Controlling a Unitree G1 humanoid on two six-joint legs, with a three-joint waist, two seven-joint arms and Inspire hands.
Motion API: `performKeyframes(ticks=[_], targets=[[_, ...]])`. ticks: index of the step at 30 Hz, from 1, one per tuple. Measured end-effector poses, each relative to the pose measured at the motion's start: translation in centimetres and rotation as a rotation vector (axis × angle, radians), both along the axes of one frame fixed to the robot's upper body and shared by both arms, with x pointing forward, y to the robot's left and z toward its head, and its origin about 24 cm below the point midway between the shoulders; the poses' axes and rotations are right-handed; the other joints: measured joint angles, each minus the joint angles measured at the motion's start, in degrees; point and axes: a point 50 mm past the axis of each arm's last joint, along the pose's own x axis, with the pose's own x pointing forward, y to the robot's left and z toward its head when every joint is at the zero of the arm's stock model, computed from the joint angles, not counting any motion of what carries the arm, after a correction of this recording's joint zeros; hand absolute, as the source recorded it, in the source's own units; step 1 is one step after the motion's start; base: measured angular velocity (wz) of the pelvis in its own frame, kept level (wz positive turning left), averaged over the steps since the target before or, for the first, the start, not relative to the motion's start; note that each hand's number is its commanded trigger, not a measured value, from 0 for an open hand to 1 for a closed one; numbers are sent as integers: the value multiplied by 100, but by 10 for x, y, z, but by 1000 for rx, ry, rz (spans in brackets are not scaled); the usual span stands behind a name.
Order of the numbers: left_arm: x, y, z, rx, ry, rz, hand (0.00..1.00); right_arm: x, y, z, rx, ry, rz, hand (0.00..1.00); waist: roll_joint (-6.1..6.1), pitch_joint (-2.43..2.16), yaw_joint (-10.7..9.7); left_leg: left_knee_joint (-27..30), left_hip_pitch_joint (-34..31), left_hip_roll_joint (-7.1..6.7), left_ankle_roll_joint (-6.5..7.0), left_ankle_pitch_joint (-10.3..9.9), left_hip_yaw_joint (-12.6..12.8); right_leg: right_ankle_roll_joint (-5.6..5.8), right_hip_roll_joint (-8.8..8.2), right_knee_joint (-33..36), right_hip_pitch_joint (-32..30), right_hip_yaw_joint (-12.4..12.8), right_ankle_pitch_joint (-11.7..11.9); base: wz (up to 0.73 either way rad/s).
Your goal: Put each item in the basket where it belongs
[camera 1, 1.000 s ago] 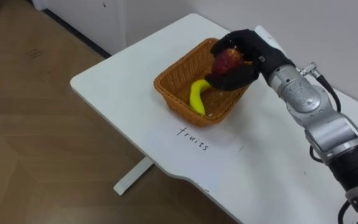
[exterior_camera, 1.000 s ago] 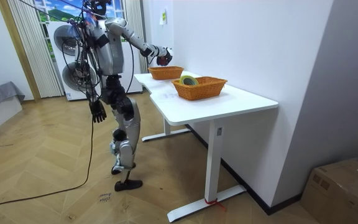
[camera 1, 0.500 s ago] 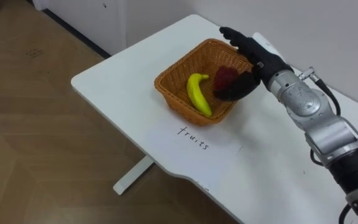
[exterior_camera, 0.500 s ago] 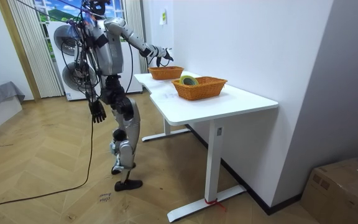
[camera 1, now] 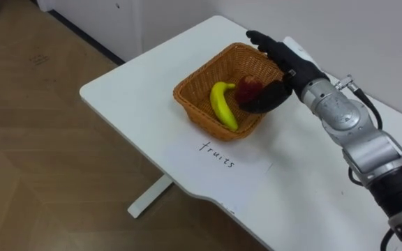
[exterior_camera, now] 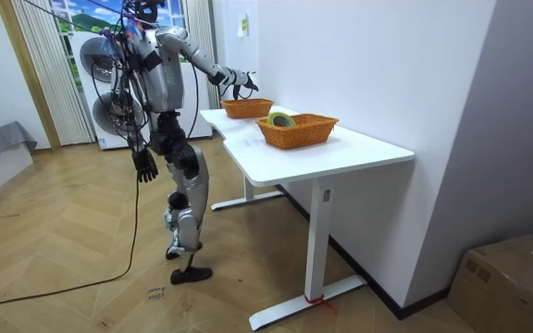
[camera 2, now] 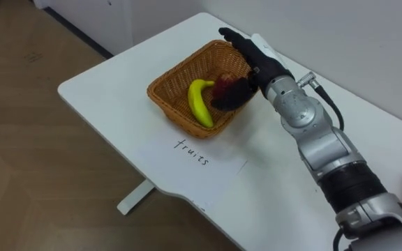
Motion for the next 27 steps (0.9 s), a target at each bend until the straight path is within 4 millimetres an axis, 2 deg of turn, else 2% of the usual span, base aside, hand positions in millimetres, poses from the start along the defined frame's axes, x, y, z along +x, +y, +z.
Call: performKeyframes(ticks=[18, 20, 24, 27], targets=[[7, 0, 2, 4, -33, -9, 0, 0, -1, 3, -67, -44, -11, 0, 17, -21, -40, 4, 49, 9, 2, 2, 40, 0, 2, 0, 7, 57, 0, -1], [7, 1, 3, 7, -35, -8, 0, 0, -1, 8, -66, -61, -8, 0, 18, -22, -80, 19, 81, 8, 2, 1, 41, 0, 3, 0, 37, 66, 0, -2], [5, 1, 2, 7, -30, -4, 0, 1, -9, 29, -3, -138, -40, 0, 21, -43, -245, 6, 122, 7, 2, -1, 59, -1, 16, -11, 75, 176, 1, -2], [1, 1, 2, 6, -16, -1, 0, 1, -13, 43, 63, -192, -64, 0, 82, -66, -400, -19, 194, 13, 4, -2, 89, -1, 16, -13, 129, 177, 1, -5]])
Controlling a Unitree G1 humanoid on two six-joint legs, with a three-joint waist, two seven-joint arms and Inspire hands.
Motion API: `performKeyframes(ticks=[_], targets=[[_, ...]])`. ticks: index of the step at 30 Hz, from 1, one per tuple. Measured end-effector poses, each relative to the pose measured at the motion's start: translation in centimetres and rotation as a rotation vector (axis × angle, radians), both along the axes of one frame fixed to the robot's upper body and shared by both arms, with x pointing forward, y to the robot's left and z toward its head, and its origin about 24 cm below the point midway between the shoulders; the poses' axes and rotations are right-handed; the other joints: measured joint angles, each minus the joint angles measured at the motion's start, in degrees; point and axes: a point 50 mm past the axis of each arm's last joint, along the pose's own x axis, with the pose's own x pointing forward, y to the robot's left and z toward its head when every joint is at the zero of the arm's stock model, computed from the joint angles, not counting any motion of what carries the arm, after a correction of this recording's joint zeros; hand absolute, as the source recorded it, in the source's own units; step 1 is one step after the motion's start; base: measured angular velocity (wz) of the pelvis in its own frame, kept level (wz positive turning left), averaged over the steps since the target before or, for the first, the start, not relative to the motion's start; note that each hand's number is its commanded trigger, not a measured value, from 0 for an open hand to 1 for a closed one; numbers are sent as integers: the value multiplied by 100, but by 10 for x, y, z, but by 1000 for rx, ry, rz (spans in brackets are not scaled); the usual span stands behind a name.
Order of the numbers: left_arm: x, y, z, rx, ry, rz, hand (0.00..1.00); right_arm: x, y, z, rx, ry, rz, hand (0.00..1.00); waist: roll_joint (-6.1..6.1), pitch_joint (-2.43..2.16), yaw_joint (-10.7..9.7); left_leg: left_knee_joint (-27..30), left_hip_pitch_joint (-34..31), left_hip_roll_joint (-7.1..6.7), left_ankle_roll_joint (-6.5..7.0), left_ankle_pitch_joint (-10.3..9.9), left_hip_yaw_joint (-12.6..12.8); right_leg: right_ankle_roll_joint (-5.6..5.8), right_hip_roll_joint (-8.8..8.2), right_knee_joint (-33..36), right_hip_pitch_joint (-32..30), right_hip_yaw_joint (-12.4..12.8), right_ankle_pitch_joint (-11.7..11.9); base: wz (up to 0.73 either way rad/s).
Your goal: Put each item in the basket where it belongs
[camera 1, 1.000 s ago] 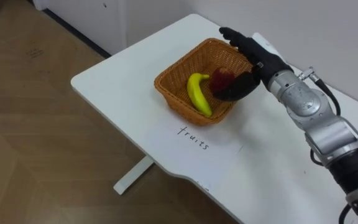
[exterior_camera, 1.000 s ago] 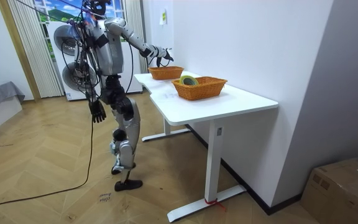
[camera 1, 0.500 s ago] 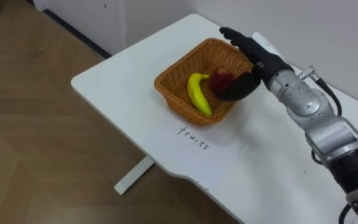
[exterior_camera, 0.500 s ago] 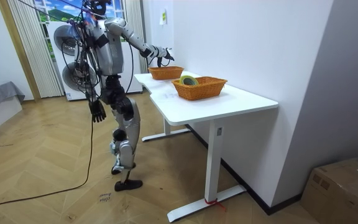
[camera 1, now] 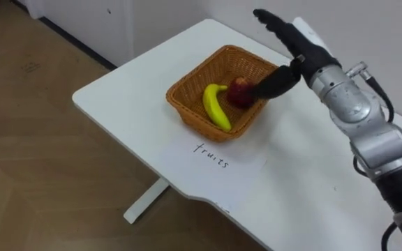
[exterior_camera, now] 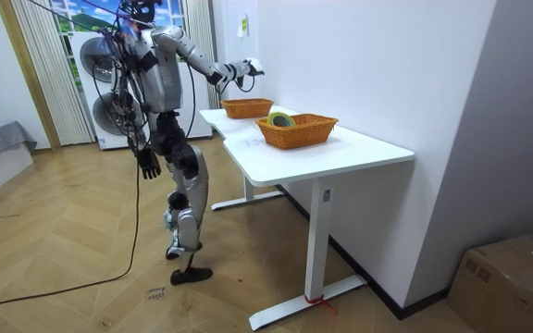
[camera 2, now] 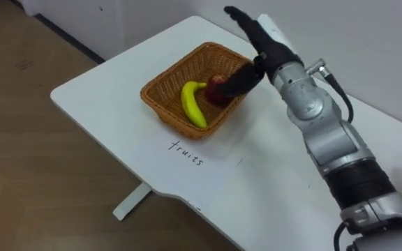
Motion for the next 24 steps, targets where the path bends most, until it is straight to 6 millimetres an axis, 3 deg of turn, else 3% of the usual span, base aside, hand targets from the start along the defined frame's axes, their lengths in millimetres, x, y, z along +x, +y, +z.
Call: performKeyframes(ticks=[2, 5, 9, 12, 17, 19, 24], targets=[[-2, 0, 0, 0, 4, 1, 0, 0, -2, 5, 15, -27, -7, 0, 35, -40, -146, -7, 24, 4, 1, 0, 22, 0, -4, 4, 10, 12, 0, -5], [-1, 0, -1, 4, 3, 1, 0, -1, -13, 12, 61, -53, -28, 0, 44, -41, -277, -34, 79, 33, 1, -1, 126, -1, 10, 15, 29, 177, 1, -19], [2, 1, 0, 10, -5, 4, 0, -4, -21, 28, 142, -103, -34, 0, 36, -44, -632, -54, 111, 65, 2, -1, 280, -11, 33, 15, 9, 384, 7, -17], [7, 4, 1, 27, -26, 16, 0, -5, -27, 35, 178, -132, -54, 0, 11, -48, -745, -166, 252, 123, 2, -2, 468, -28, 67, 17, 14, 592, 17, -33], [20, 5, 3, 32, -83, 12, 0, -17, -46, 46, 207, -208, -113, 0, -39, -56, -1024, -231, 308, 156, 11, -14, 625, -33, 77, 18, -14, 692, 22, -17], [23, 7, 3, 40, -97, 21, 0, -22, -56, 50, 231, -234, -145, 0, -50, -56, -1075, -238, 351, 202, 9, -34, 786, -56, 110, 22, -72, 857, 41, -35], [25, 8, 4, 71, -111, 25, 0, -27, -76, 62, 341, -281, -197, 0, -66, -59, -1338, -237, 406, 267, 0, -89, 954, -78, 162, 16, -107, 1004, 70, -22]])
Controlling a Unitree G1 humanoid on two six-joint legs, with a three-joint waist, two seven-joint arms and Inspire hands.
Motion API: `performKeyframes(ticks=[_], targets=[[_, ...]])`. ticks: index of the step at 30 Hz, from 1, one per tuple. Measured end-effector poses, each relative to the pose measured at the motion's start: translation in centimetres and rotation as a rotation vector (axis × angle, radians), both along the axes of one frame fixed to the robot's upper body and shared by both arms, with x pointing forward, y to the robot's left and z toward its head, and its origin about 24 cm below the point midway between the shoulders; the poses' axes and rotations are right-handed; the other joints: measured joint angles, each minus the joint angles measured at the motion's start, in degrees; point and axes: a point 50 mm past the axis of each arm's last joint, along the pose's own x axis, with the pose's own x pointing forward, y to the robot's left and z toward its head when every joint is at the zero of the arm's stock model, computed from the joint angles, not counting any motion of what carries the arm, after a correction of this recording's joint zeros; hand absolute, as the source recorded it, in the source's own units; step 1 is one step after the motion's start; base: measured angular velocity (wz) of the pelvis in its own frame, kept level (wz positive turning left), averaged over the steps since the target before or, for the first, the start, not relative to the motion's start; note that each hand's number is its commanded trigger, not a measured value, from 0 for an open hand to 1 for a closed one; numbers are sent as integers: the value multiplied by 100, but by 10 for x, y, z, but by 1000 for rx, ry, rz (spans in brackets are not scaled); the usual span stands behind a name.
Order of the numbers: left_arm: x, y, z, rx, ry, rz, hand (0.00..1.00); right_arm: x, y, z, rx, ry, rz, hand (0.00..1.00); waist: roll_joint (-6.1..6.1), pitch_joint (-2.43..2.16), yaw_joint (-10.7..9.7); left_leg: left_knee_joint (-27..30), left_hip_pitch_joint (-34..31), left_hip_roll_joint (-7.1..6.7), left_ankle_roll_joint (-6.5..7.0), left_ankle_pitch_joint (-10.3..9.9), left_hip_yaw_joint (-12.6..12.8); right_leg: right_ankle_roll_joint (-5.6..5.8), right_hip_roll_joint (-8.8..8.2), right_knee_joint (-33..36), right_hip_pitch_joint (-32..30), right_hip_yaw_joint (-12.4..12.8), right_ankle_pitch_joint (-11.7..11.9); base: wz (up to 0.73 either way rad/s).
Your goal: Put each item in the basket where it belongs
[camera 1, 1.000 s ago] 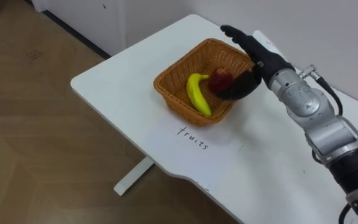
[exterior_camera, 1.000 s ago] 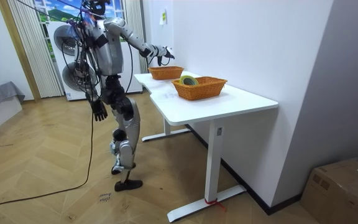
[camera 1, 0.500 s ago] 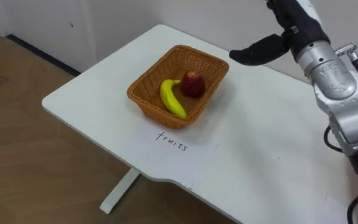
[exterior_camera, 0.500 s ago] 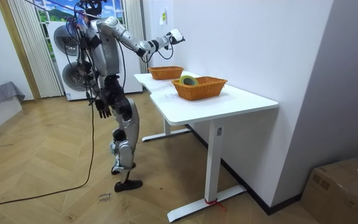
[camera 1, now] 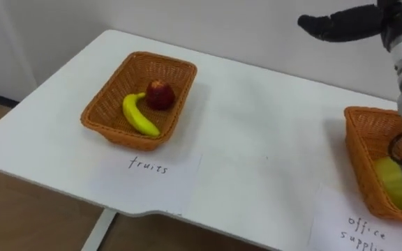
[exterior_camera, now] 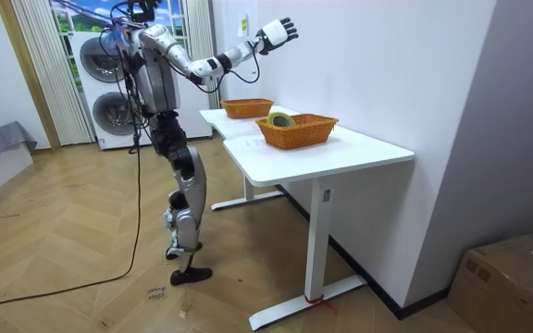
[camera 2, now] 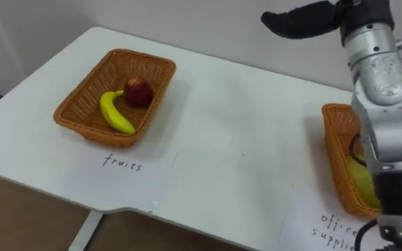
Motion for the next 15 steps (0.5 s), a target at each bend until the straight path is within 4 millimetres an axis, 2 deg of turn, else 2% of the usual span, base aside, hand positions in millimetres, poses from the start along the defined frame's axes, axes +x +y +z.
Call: performKeyframes(ticks=[5, 8, 15], targets=[[-3, 0, -1, 21, -3, 4, 0, -10, -11, 11, 104, -83, -52, 0, 50, 34, -81, -12, 83, 109, -31, -88, 276, -34, 92, 7, -36, 293, 21, -33], [-6, 0, -1, 33, 4, 5, 0, -16, -14, 13, 172, -118, -50, 0, 57, 35, -318, -13, 84, 134, -51, -121, 308, -36, 129, 4, -33, 381, 22, -8], [-12, -1, -1, 63, -5, 21, 0, -40, -55, -3, 313, -127, -223, 0, 81, 9, -511, -100, 105, 188, -54, -122, 623, -62, 171, 15, -196, 622, 38, -21]])
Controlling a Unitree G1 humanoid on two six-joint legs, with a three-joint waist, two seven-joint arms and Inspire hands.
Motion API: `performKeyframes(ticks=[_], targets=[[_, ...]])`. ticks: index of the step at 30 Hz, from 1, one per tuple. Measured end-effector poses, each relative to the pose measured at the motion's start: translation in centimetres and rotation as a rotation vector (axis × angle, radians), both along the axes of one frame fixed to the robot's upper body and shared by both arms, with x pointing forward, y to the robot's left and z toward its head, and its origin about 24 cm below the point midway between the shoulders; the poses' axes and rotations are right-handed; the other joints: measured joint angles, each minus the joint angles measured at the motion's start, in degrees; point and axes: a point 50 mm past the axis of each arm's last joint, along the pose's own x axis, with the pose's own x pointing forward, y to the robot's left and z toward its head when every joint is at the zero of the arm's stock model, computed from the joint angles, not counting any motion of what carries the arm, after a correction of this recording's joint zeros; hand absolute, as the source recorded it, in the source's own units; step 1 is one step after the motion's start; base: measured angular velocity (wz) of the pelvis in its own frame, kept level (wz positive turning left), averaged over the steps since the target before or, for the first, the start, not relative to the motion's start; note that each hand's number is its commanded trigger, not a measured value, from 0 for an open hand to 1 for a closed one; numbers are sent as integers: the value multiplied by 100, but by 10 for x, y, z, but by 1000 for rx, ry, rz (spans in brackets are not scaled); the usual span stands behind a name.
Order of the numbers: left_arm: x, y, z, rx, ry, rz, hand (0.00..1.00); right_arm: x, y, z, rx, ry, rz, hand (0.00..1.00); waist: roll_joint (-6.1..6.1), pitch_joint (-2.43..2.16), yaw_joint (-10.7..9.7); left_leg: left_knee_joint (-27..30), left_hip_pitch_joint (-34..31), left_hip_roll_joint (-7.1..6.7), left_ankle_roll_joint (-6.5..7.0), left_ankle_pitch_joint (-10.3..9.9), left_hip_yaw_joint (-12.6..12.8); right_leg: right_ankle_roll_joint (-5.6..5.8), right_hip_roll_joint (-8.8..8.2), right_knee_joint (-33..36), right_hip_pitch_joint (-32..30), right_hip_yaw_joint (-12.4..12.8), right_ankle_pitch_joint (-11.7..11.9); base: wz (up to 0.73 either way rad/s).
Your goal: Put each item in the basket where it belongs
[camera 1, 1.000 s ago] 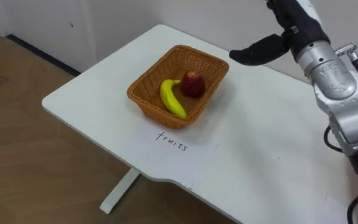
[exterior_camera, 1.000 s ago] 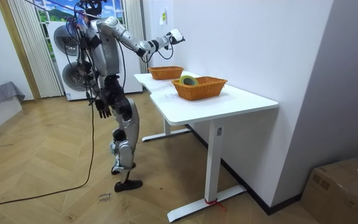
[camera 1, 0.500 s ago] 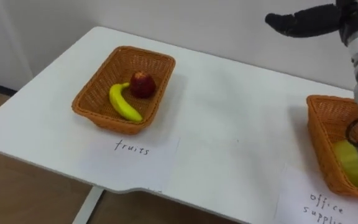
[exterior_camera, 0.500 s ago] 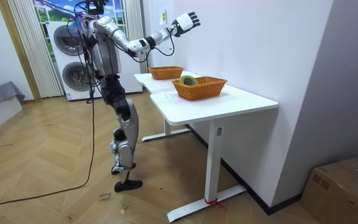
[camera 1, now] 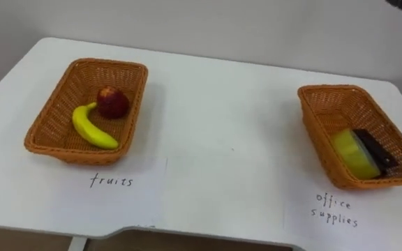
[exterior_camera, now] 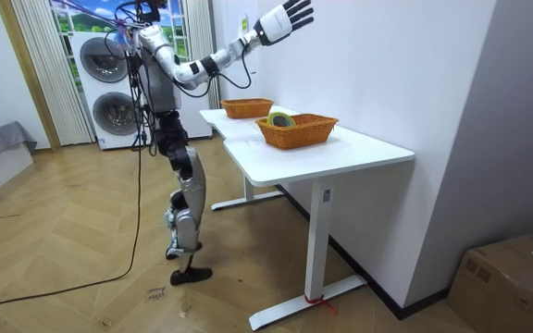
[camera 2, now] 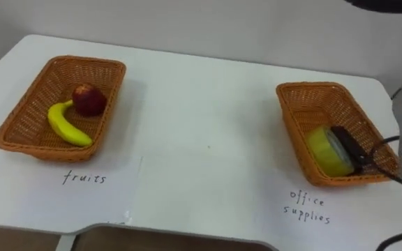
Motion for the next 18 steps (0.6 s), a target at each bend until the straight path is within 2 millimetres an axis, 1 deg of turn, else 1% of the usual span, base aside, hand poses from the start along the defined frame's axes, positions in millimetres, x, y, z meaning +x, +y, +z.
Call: performKeyframes(ticks=[1, 3, 4, 5, 7, 8, 10, 11, 13, 14, 16, 18], targets=[[-2, 1, 0, 7, 1, 8, 0, -7, -10, -3, 21, 0, -57, 0, 6, 0, -5, -25, 7, 11, 0, 0, 55, -5, 14, -5, -18, 63, 4, -22], [-7, 3, 1, 15, 8, 26, 0, -17, -23, -9, 54, 5, -136, 0, 8, 0, -48, -61, 59, 33, -12, -8, 120, -9, 37, -4, -16, 123, 6, -18], [-12, 5, 1, 19, 17, 36, 0, -23, -29, -12, 71, 7, -182, 0, 15, -1, -141, -73, 75, 43, -21, -15, 127, -9, 47, -4, -11, 129, 6, -12], [-13, 5, 1, 19, 21, 38, 0, -25, -32, -13, 79, 7, -204, 0, 22, -1, -181, -80, 84, 47, -26, -18, 143, -9, 53, -6, -16, 139, 6, -15], [-21, 5, 1, 27, 37, 47, 0, -36, -44, -17, 111, 7, -297, 0, 44, -2, -291, -99, 101, 80, -46, -32, 252, -14, 93, -13, -44, 254, 9, -23], [-21, 6, 2, 36, 35, 50, 0, -41, -48, -20, 115, 13, -325, 0, 44, -3, -320, -98, 97, 85, -48, -33, 255, -24, 100, -12, -54, 259, 15, -13], [-20, 6, 2, 58, 29, 57, 0, -61, -63, -34, 135, 50, -438, 0, 32, -3, -357, -99, 89, 107, -61, -39, 302, -40, 122, -5, -108, 300, 25, -13], [-20, 7, 2, 61, 29, 58, 0, -64, -64, -37, 144, 57, -462, 0, 37, 0, -372, -101, 90, 112, -67, -43, 313, -41, 128, -5, -110, 313, 26, -17], [-20, 7, 2, 74, 25, 61, 0, -74, -71, -46, 222, 67, -521, 0, 27, 5, -486, -104, 102, 129, -86, -58, 332, -45, 153, -8, -108, 362, 28, -14], [-18, 7, 3, 75, 22, 60, 0, -78, -74, -48, 245, 66, -539, 0, 34, 4, -499, -103, 104, 137, -89, -61, 364, -52, 164, -14, -114, 401, 32, -15], [-11, 8, 4, 78, -8, 53, 0, -97, -86, -57, 320, 74, -625, 0, 26, 8, -512, -99, 90, 146, -95, -65, 423, -70, 173, -19, -186, 439, 42, -14], [-11, 8, 5, 79, -11, 53, 0, -106, -94, -66, 352, 91, -700, 0, 35, 9, -532, -104, 100, 143, -103, -74, 516, -78, 199, -24, -205, 547, 44, -19]])
